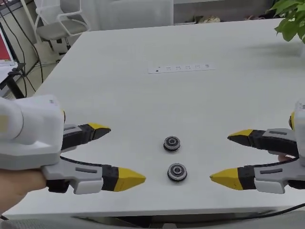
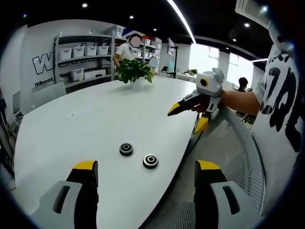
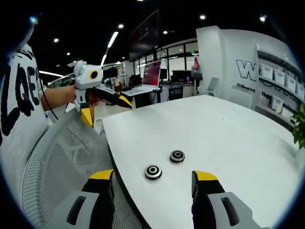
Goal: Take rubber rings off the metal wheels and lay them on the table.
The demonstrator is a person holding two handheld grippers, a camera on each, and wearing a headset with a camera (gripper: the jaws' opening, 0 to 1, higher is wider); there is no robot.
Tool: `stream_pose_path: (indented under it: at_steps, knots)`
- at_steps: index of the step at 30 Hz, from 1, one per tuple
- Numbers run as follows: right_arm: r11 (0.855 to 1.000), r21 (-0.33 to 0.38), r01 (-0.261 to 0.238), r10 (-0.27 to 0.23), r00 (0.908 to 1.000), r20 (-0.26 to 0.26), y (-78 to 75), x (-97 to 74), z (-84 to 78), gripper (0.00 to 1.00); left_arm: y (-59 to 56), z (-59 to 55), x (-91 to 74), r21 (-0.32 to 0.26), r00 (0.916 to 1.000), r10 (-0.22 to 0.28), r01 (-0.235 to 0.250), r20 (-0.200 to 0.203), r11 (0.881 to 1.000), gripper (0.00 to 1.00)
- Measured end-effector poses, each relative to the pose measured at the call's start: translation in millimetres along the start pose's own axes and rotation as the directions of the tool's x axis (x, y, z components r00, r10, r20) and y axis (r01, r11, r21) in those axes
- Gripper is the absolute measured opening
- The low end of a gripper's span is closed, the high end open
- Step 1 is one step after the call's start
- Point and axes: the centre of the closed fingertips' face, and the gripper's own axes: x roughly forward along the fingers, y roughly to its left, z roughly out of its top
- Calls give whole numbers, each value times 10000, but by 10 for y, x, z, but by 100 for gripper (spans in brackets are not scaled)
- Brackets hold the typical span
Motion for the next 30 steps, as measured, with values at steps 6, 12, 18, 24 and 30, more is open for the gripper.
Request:
stream_pose_path:
  at_steps: [6, 12, 18, 24, 30]
  knots:
    - [10000, 48, -24, 24, 10000, -4, -31, 20, -10, 63, 16, -2, 58, 79, 9999, -101, 101, -96, 9999, 80]
    - [9999, 52, -124, 124, 9998, -125, -47, 57, -36, 63, 26, -14, 118, 181, 9994, -233, 238, -250, 9996, 80]
    - [9997, 25, -248, 248, 9993, -276, -68, 102, -62, 62, 72, -37, 144, 187, 9990, -254, 261, -366, 9995, 80]
    - [9993, -10, -372, 372, 9985, -392, -109, 165, -82, 62, 91, -77, 181, 197, 9979, -374, 385, -536, 9991, 79]
    - [9986, -84, -516, 511, 9973, -536, -134, 227, -104, 61, 120, -99, 213, 192, 9966, -508, 521, -653, 9985, 76]
